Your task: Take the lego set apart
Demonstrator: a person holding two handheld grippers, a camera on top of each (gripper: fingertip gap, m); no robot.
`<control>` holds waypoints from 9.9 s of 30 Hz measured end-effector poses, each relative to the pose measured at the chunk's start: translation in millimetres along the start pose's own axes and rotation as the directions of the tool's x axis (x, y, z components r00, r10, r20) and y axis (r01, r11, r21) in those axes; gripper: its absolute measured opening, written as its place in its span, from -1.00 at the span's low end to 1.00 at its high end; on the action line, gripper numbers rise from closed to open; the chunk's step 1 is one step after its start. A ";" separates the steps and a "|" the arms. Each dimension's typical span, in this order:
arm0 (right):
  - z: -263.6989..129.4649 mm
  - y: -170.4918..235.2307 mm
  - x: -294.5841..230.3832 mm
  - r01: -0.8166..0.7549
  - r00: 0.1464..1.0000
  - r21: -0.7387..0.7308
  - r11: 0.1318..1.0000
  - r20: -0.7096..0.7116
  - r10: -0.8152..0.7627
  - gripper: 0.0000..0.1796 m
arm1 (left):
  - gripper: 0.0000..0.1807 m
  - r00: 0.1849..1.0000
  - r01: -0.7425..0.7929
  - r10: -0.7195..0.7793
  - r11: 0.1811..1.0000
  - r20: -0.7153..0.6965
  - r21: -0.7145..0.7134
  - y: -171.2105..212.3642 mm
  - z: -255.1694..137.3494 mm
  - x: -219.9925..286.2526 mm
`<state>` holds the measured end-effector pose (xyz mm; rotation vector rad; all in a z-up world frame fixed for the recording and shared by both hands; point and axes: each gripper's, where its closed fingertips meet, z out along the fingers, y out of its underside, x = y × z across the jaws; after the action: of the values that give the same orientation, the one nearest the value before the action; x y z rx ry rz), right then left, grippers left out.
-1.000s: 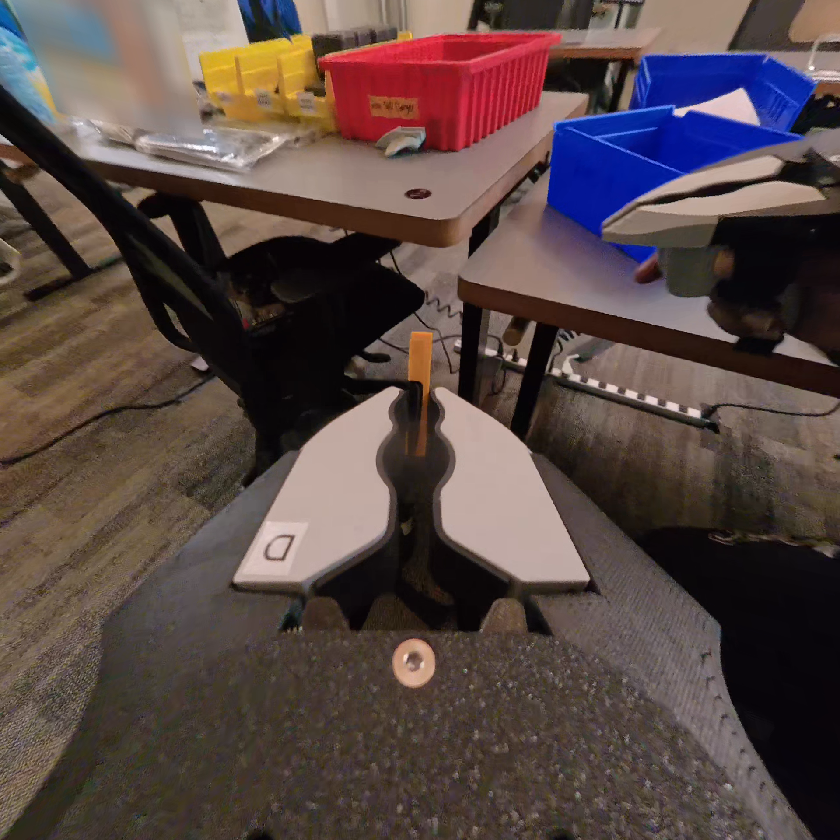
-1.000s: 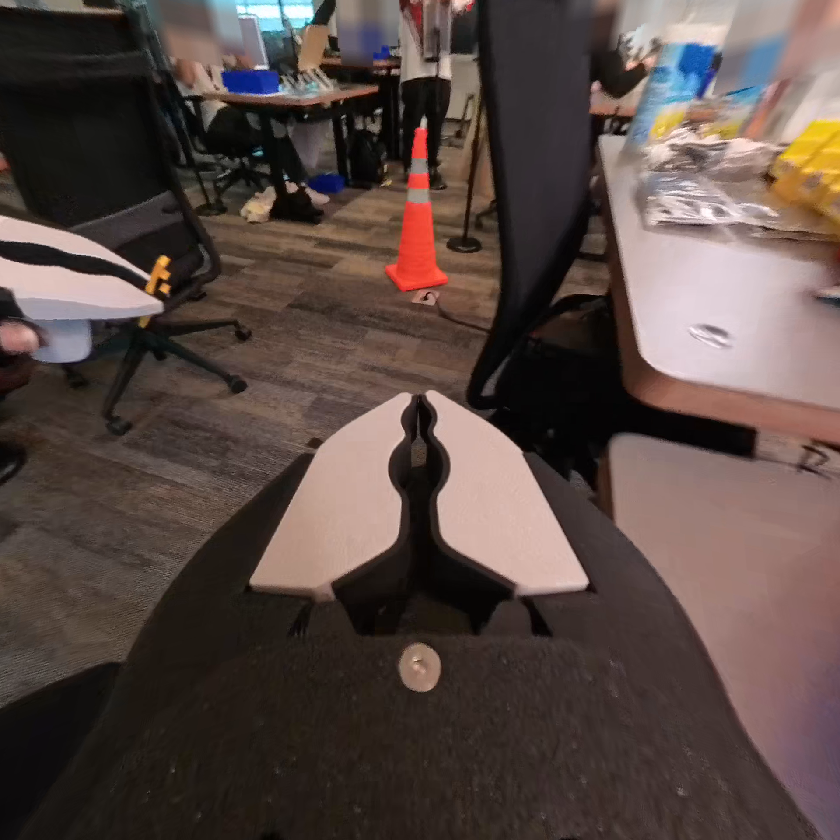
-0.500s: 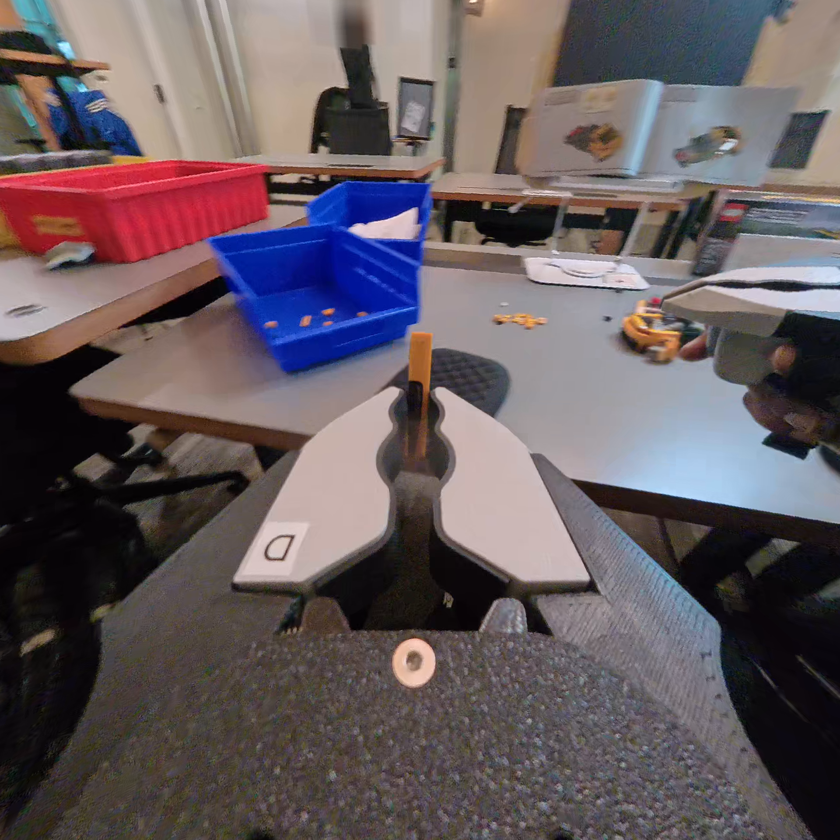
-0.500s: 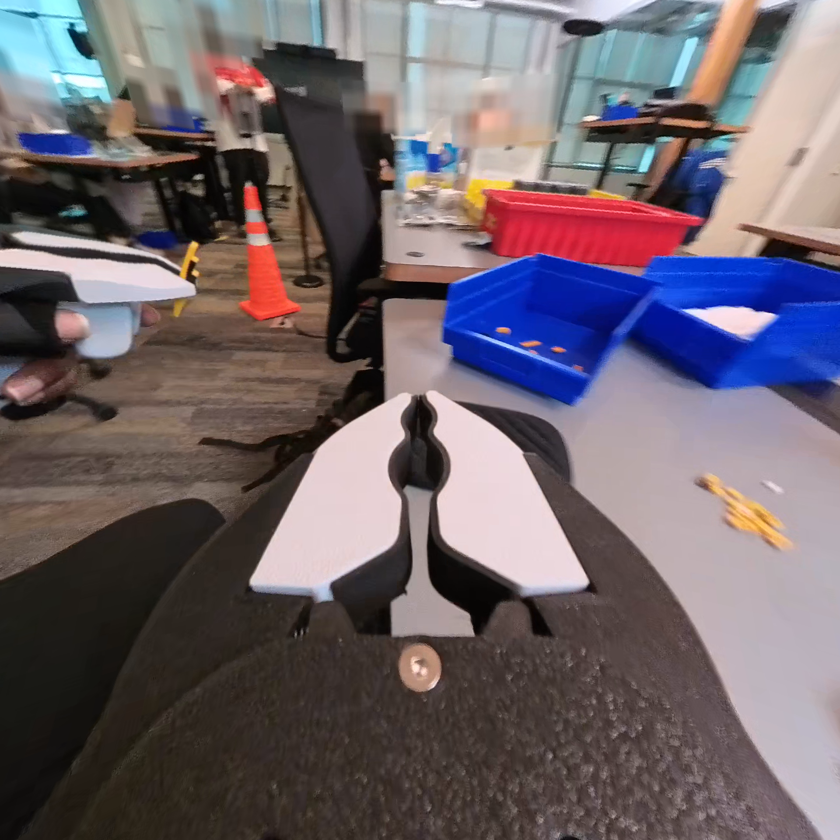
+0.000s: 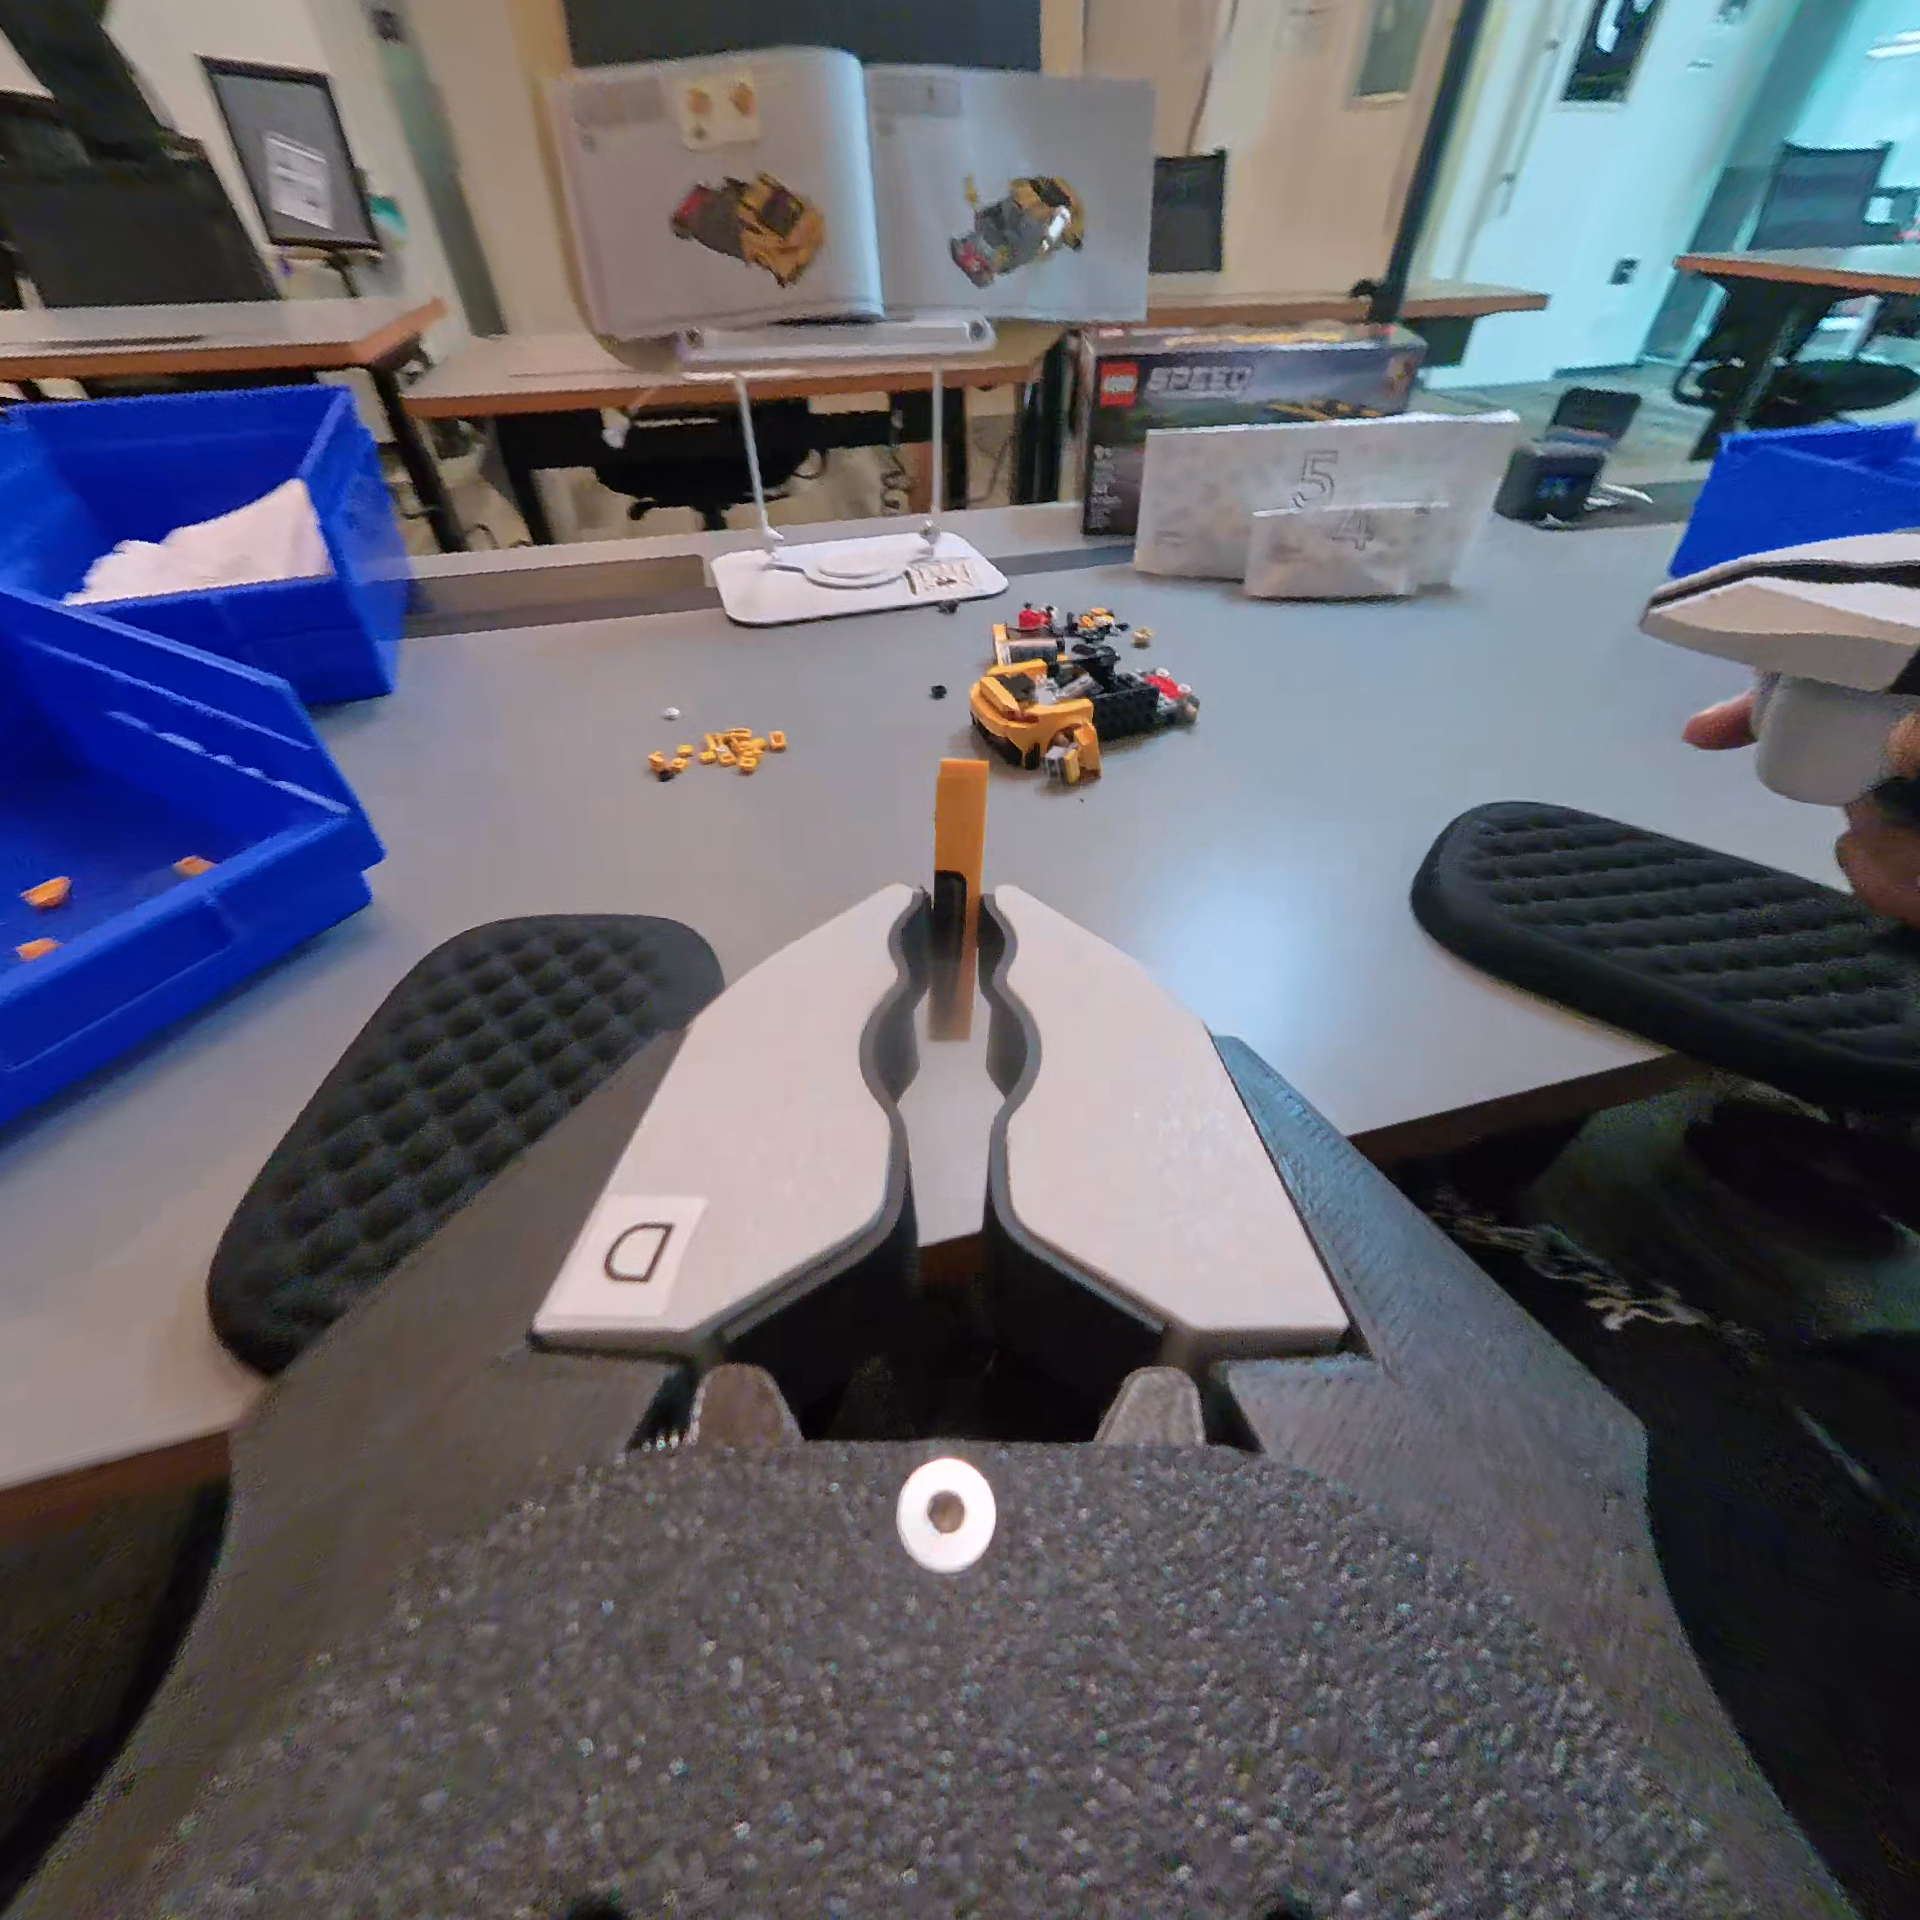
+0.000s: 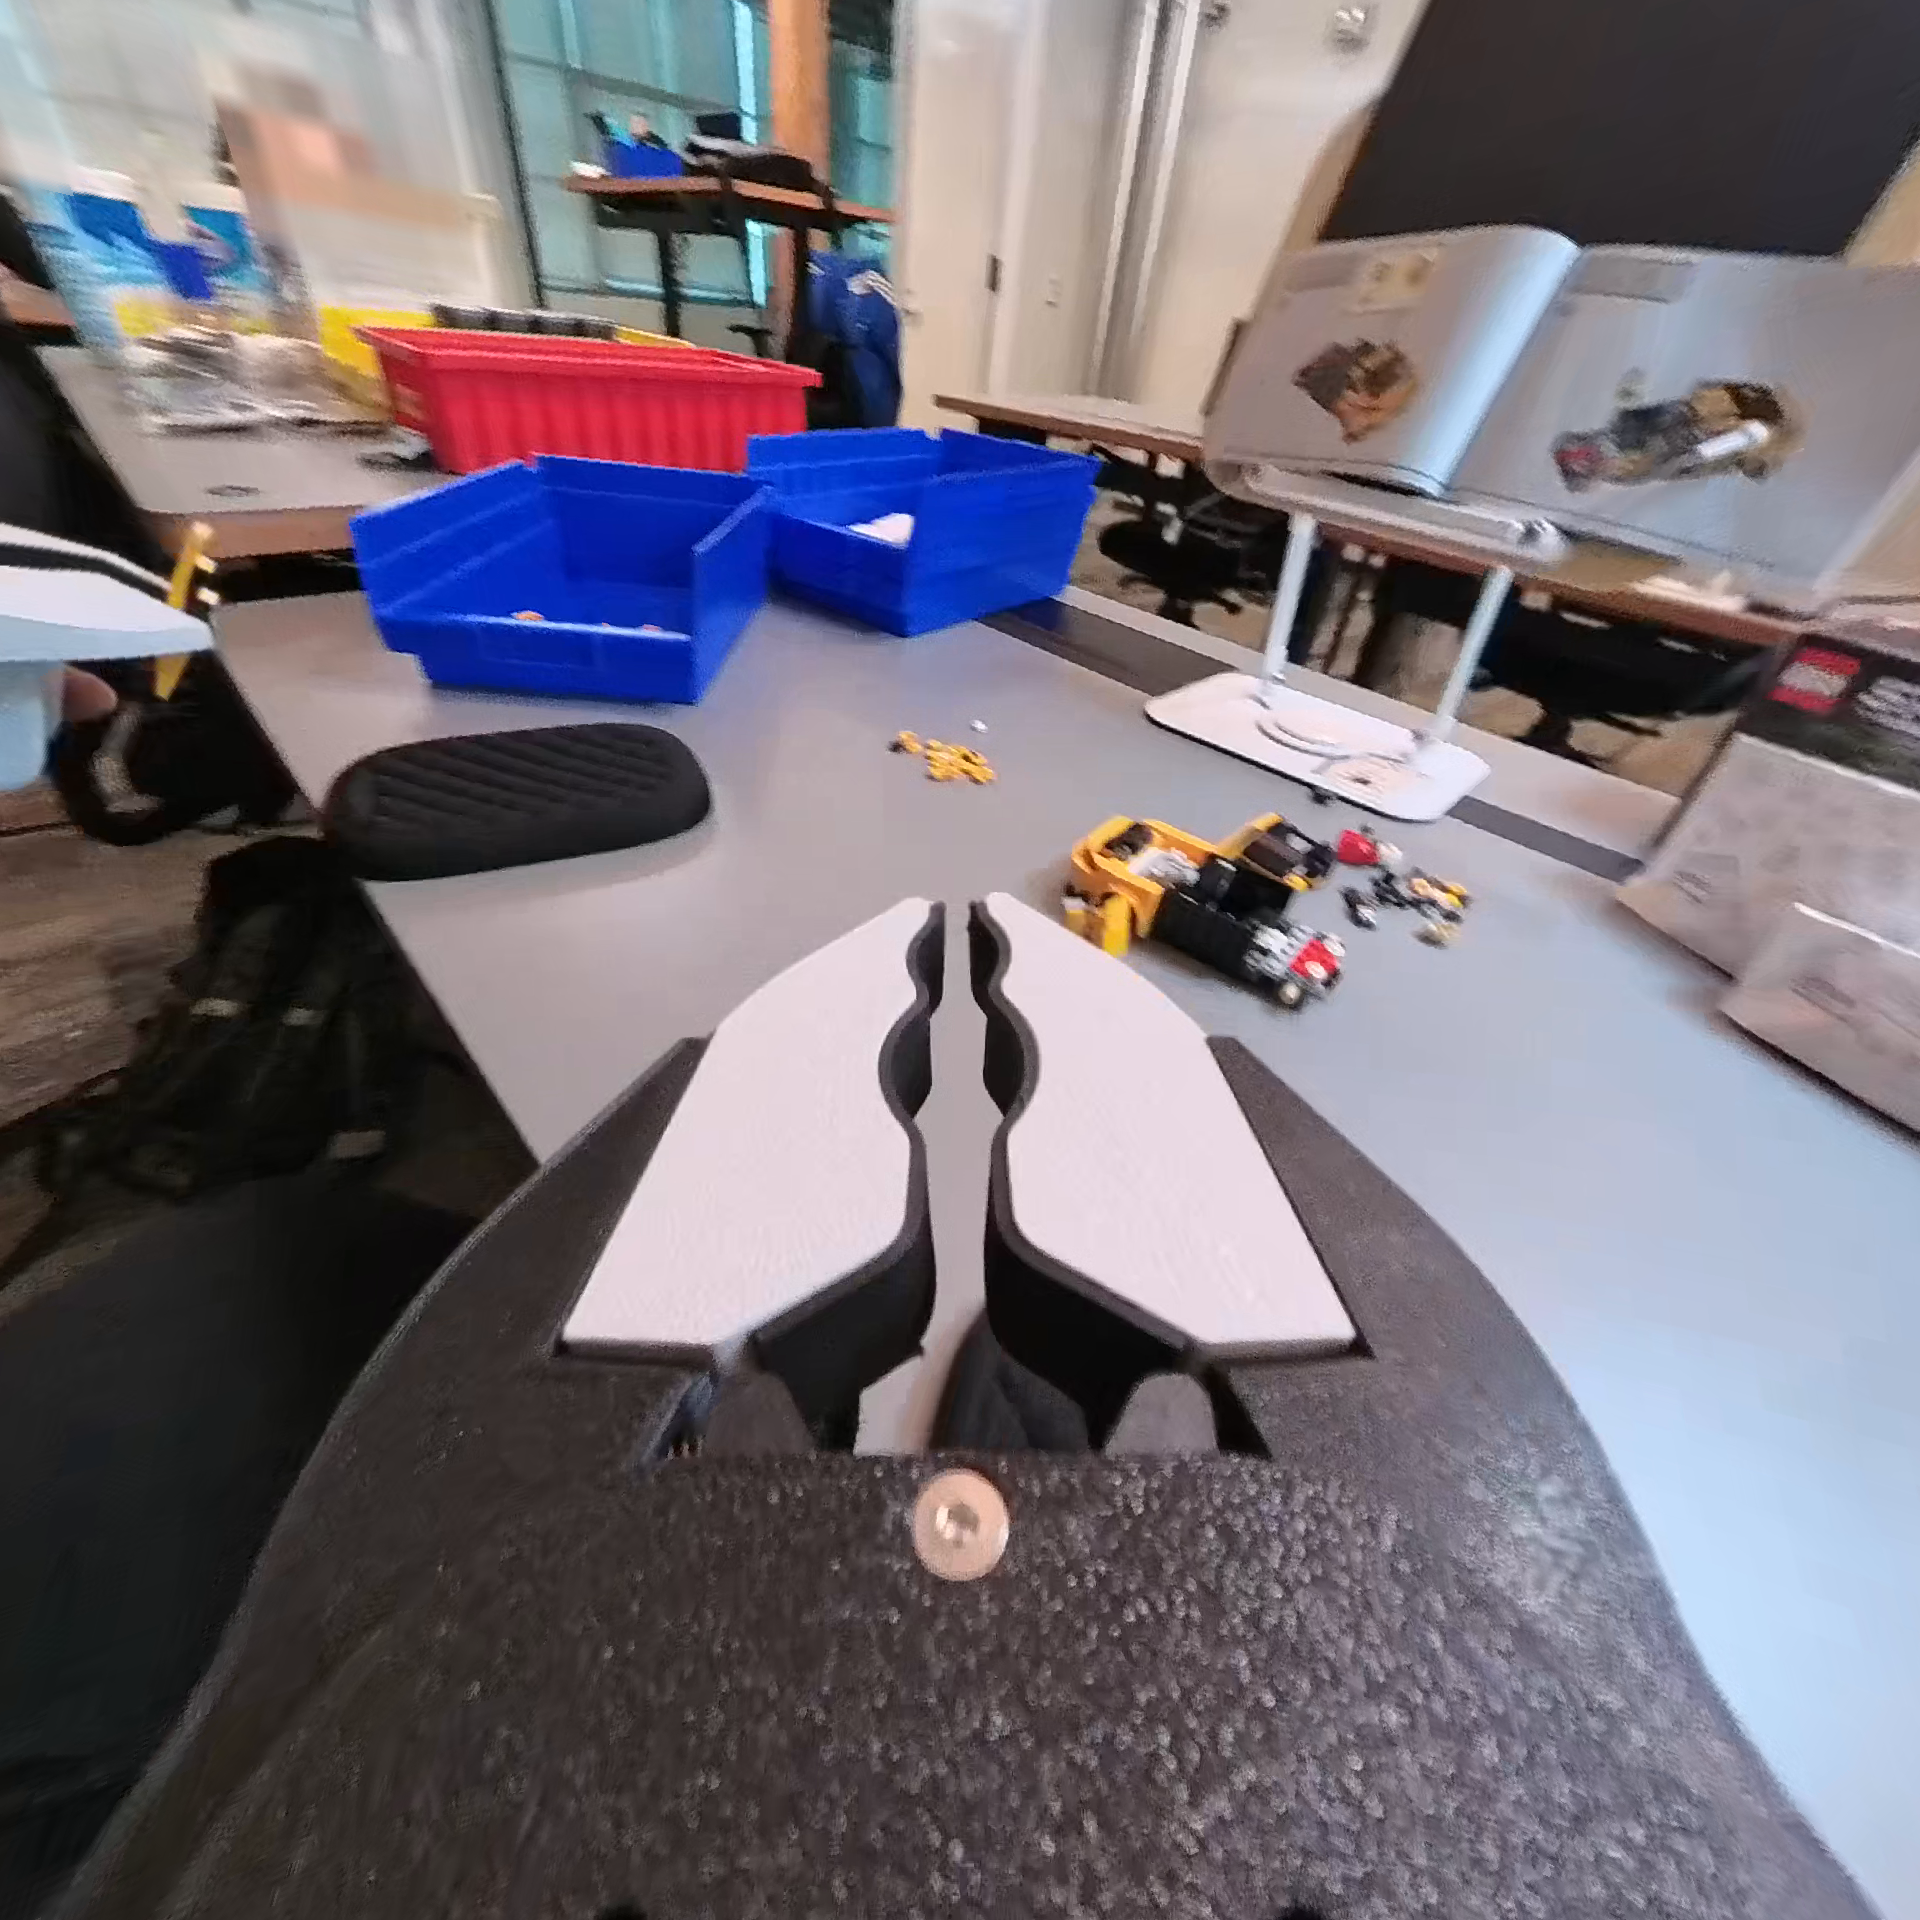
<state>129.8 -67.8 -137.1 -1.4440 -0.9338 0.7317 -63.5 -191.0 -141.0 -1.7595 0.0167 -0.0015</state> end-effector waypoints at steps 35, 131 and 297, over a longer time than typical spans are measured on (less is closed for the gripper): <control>83.6 -4.2 129.8 -0.160 0.981 0.006 0.987 -0.111 0.160 -0.92 | -0.91 0.969 -0.108 0.086 0.991 -0.232 -0.084 -13.3 207.2 -35.2; 194.0 33.3 124.8 0.043 0.950 -0.139 0.989 0.313 0.003 -0.91 | -0.65 0.514 -0.386 0.223 0.922 -0.828 0.009 18.0 280.8 20.2; 164.8 44.4 68.2 -0.009 0.795 -0.118 0.993 0.601 0.079 -0.82 | -0.81 0.358 -0.072 -0.187 0.971 -0.915 -0.226 7.7 250.4 49.1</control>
<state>24.8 73.1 -190.9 -1.3429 -1.4530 1.2390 -11.8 53.0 -196.0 -1.7524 0.8472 -1.1432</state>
